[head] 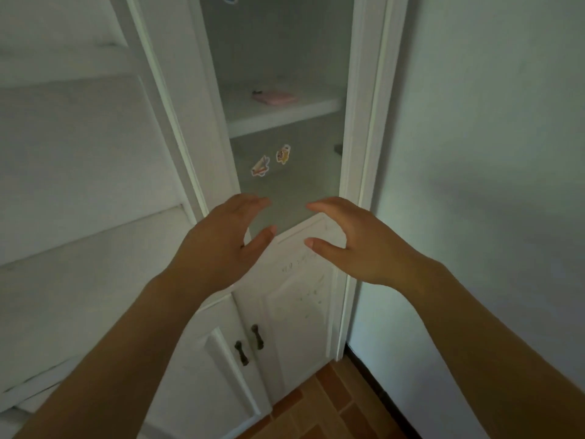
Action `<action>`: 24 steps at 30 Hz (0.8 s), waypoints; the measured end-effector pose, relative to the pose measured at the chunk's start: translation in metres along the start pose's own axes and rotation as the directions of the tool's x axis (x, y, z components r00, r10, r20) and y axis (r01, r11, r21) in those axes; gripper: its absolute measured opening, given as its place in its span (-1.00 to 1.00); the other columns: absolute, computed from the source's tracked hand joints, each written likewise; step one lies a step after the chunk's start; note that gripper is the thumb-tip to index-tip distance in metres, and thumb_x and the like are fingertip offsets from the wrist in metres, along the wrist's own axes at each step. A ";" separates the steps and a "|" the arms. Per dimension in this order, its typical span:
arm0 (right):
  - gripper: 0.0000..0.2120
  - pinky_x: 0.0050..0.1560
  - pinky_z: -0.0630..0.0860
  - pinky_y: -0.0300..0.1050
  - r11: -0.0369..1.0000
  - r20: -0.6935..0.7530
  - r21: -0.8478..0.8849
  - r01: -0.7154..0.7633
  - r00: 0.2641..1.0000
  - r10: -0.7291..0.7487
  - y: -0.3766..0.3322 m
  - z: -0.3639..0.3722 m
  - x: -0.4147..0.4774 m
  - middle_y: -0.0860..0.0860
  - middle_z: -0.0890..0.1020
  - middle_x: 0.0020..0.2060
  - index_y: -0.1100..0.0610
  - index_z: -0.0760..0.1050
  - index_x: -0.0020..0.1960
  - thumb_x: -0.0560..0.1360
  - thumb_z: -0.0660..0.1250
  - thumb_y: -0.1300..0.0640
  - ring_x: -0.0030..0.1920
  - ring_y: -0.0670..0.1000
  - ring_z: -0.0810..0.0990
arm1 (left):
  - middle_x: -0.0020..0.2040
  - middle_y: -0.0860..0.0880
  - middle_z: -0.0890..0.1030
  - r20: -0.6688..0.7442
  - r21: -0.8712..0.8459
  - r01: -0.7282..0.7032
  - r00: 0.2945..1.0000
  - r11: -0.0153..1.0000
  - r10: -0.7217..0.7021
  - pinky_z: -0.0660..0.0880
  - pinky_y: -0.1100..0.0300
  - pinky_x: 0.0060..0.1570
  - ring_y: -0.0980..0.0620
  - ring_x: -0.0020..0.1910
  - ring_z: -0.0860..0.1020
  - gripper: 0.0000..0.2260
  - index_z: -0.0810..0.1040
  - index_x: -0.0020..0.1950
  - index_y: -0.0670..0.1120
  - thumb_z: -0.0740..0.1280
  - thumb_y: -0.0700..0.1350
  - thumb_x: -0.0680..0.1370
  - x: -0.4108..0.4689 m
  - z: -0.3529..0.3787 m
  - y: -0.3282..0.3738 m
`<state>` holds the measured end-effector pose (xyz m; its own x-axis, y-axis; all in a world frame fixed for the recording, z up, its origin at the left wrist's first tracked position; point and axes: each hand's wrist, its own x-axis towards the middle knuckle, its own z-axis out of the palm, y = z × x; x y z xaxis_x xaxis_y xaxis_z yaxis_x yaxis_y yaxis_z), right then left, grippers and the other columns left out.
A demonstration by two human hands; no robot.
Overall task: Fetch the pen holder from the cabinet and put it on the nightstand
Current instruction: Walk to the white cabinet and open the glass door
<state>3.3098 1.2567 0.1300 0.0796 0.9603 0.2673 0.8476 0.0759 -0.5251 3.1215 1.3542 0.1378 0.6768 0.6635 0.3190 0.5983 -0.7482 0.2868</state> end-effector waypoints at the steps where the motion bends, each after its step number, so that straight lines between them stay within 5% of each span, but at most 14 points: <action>1: -0.49 0.13 0.22 -0.30 1.000 0.003 0.004 0.029 1.000 -0.029 0.003 -0.004 0.005 -0.13 0.31 0.40 -0.08 0.20 0.40 0.50 0.21 -0.14 0.34 -0.10 0.32 | 0.42 0.02 0.33 -0.017 0.008 0.007 1.000 1.000 -0.007 0.34 0.07 0.27 0.01 0.31 0.37 -0.50 0.26 0.41 0.06 0.06 0.21 0.51 0.005 -0.001 0.004; 8: -0.50 0.19 0.23 -0.28 0.981 -0.007 0.017 0.194 0.981 -0.194 0.008 -0.034 0.045 -0.10 0.32 0.38 -0.05 0.23 0.39 0.50 0.25 -0.11 0.32 -0.11 0.33 | 0.38 0.05 0.37 -0.132 0.078 0.054 0.990 0.995 -0.043 0.35 0.11 0.23 0.04 0.30 0.38 -0.57 0.26 0.39 0.11 0.10 0.18 0.55 0.018 -0.022 0.018; 13: -0.49 0.02 0.13 -0.65 0.953 -0.059 0.019 0.303 0.952 -0.302 -0.006 -0.052 0.071 -0.12 0.35 0.33 -0.03 0.25 0.39 0.49 0.27 -0.09 0.14 -0.31 0.27 | 0.41 0.07 0.33 -0.191 0.131 0.125 0.977 0.983 -0.099 0.26 0.15 0.24 0.04 0.34 0.34 -0.55 0.24 0.41 0.10 0.10 0.17 0.53 0.018 -0.049 0.018; 19: -0.48 0.23 0.21 -0.30 0.937 -0.099 0.033 0.349 0.934 -0.344 -0.029 -0.069 0.092 -0.11 0.31 0.40 -0.01 0.26 0.39 0.49 0.28 -0.09 0.33 -0.12 0.30 | 0.42 0.07 0.32 -0.267 0.160 0.115 0.961 0.981 -0.069 0.24 0.12 0.28 0.04 0.37 0.31 -0.51 0.22 0.41 0.12 0.04 0.24 0.52 0.021 -0.086 0.014; 24: -0.51 0.25 0.24 -0.25 0.916 -0.161 0.015 0.402 0.905 -0.395 -0.049 -0.080 0.108 -0.08 0.35 0.36 -0.01 0.27 0.38 0.49 0.28 -0.06 0.32 -0.10 0.32 | 0.43 0.05 0.31 -0.333 0.183 0.103 0.942 0.978 -0.037 0.19 0.17 0.26 0.03 0.38 0.30 -0.50 0.23 0.42 0.10 0.05 0.21 0.49 0.030 -0.111 0.013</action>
<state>3.3186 1.3354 0.2488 -0.1779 0.7956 0.5791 0.8003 0.4594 -0.3853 3.1019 1.3644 0.2516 0.4725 0.6539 0.5910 0.7331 -0.6638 0.1483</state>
